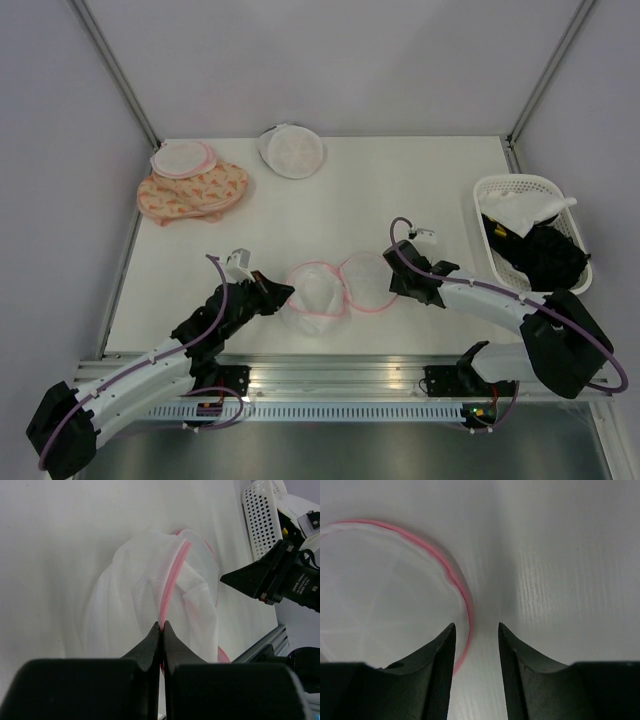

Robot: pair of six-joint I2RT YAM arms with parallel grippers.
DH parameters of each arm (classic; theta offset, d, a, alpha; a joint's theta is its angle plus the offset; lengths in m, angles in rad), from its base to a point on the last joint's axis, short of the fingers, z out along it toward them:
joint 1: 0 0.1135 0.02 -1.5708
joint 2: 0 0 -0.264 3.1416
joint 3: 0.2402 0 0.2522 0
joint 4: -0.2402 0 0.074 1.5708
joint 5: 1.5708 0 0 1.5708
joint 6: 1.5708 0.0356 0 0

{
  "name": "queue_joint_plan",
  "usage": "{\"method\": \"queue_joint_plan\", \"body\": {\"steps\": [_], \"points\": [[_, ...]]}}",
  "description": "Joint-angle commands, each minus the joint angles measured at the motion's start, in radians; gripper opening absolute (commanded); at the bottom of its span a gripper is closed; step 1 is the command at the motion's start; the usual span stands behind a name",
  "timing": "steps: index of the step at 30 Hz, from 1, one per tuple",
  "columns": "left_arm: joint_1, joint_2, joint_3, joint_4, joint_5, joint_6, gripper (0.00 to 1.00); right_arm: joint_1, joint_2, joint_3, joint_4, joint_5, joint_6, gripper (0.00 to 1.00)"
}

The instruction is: Unzip the laundry bag and remove the bra

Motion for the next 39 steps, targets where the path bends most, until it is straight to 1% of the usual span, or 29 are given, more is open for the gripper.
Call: {"method": "queue_joint_plan", "body": {"steps": [1,3,4,5,7,11,13,15,16,18,19,21,22,23,25,27,28,29,30,31,32,33,34,38,39], "points": [[-0.004,0.003,-0.014,0.031,-0.011,-0.03,0.02,0.007,0.043,-0.019,0.07,0.021,0.053,0.45],[-0.004,0.003,-0.014,0.034,-0.009,-0.032,0.02,0.007,0.063,-0.035,0.095,0.004,0.06,0.37],[-0.004,0.003,-0.014,0.034,-0.009,-0.032,0.02,0.008,0.068,-0.039,0.104,0.004,0.061,0.37],[-0.003,0.0,-0.014,0.034,-0.009,-0.032,0.02,0.008,0.073,-0.044,0.115,0.0,0.063,0.34],[-0.004,-0.002,-0.014,0.037,-0.009,-0.033,0.02,0.008,0.085,-0.056,0.14,-0.002,0.063,0.31],[-0.004,0.0,-0.011,0.042,-0.002,-0.032,0.02,0.008,0.1,-0.066,0.147,0.013,0.07,0.0],[-0.004,-0.006,-0.006,0.039,0.005,-0.023,0.02,0.008,0.083,-0.066,0.126,0.035,0.075,0.0],[-0.004,-0.031,0.003,0.028,0.006,-0.018,0.2,0.008,0.025,-0.052,0.077,0.082,0.073,0.0],[-0.004,-0.043,0.007,0.013,0.005,-0.009,0.43,0.008,0.001,-0.043,0.057,0.101,0.069,0.01],[-0.004,-0.087,0.02,-0.011,-0.011,-0.003,0.68,0.008,-0.077,0.0,-0.001,0.139,0.038,0.01],[-0.004,-0.103,0.024,-0.039,-0.018,0.0,0.83,0.008,-0.1,0.017,-0.021,0.15,0.028,0.0],[-0.004,-0.15,0.043,-0.077,-0.04,0.005,0.96,0.008,-0.16,0.065,-0.044,0.155,-0.032,0.0],[-0.004,-0.164,0.047,-0.113,-0.054,0.008,1.0,0.008,-0.174,0.083,-0.052,0.155,-0.052,0.01],[-0.004,-0.181,0.05,-0.13,-0.06,0.01,1.0,0.008,-0.197,0.101,-0.058,0.152,-0.102,0.0],[-0.003,-0.231,0.058,-0.177,-0.075,0.004,1.0,0.014,-0.211,0.154,-0.064,0.127,-0.149,0.0],[-0.004,-0.268,0.054,-0.234,-0.087,-0.018,1.0,0.025,-0.236,0.192,-0.026,0.097,-0.231,0.0],[-0.004,-0.308,0.049,-0.249,-0.101,-0.026,1.0,0.053,-0.243,0.201,-0.005,0.081,-0.256,0.0],[-0.004,-0.327,0.044,-0.272,-0.106,-0.033,1.0,0.071,-0.254,0.207,0.023,0.016,-0.293,0.01],[-0.004,-0.346,0.034,-0.286,-0.112,-0.048,1.0,0.09,-0.259,0.212,0.097,-0.027,-0.324,0.0],[-0.004,-0.374,0.029,-0.297,-0.126,-0.053,1.0,0.131,-0.257,0.217,0.127,-0.06,-0.368,0.0],[-0.004,-0.388,0.023,-0.318,-0.13,-0.056,1.0,0.154,-0.247,0.226,0.184,-0.127,-0.39,0.01],[-0.004,-0.397,0.021,-0.328,-0.135,-0.067,1.0,0.178,-0.234,0.233,0.204,-0.138,-0.405,0.0],[-0.003,-0.405,0.02,-0.337,-0.14,-0.07,1.0,0.233,-0.216,0.244,0.222,-0.164,-0.445,0.0],[-0.004,-0.402,0.021,-0.361,-0.137,-0.09,1.0,0.373,-0.072,0.315,0.284,-0.275,-0.517,0.0],[-0.004,-0.4,0.021,-0.372,-0.138,-0.098,1.0,0.419,-0.046,0.325,0.291,-0.343,-0.519,0.01]]}}
